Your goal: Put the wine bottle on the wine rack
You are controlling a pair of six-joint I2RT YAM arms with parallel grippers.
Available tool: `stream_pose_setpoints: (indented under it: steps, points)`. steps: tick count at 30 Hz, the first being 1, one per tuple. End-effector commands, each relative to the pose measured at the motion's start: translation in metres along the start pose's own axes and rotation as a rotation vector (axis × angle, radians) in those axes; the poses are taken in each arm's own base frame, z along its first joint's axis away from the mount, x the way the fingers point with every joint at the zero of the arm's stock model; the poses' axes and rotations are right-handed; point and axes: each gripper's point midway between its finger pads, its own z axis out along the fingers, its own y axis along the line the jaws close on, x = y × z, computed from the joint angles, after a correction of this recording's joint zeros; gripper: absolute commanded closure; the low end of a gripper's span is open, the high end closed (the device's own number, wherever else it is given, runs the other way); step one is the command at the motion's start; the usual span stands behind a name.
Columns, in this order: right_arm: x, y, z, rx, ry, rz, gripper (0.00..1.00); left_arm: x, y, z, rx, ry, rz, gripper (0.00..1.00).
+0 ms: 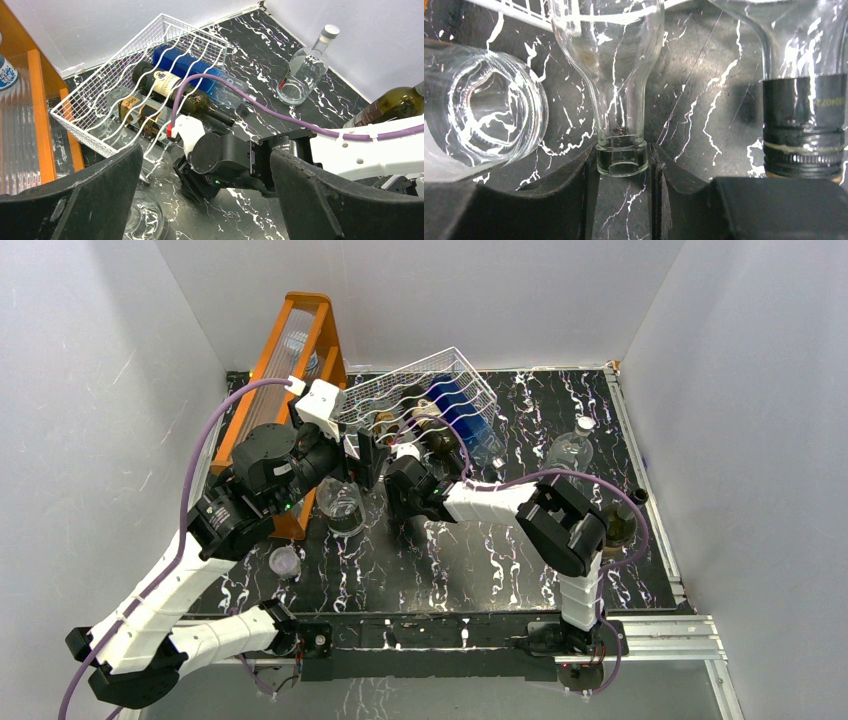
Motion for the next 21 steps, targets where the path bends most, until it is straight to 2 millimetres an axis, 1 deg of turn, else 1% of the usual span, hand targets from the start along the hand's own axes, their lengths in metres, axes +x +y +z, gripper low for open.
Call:
stream_pose_setpoints:
  steps: [1,8,14,17,19,21]
  points:
    - [-0.04,0.017,0.008,-0.039,-0.107,0.002,0.7,-0.003,0.004,-0.004,-0.011,-0.012,0.003,0.02]
    - [-0.05,0.024,0.018,-0.073,-0.132,0.021,0.68,-0.003,0.003,-0.007,-0.008,-0.012,-0.003,0.02]
    - [-0.061,0.029,0.021,-0.106,-0.142,0.05,0.57,-0.003,0.003,-0.007,-0.006,-0.011,-0.003,0.02]
    - [-0.069,0.031,0.019,-0.137,-0.148,0.069,0.56,-0.002,0.005,-0.006,-0.016,-0.008,-0.007,0.02]
    - [-0.073,0.034,0.016,-0.16,-0.153,0.077,0.51,-0.001,0.005,-0.005,-0.018,-0.003,-0.006,0.02]
    - [-0.077,0.034,0.013,-0.167,-0.163,0.076,0.4,-0.001,0.005,-0.005,-0.019,0.0,-0.005,0.02]
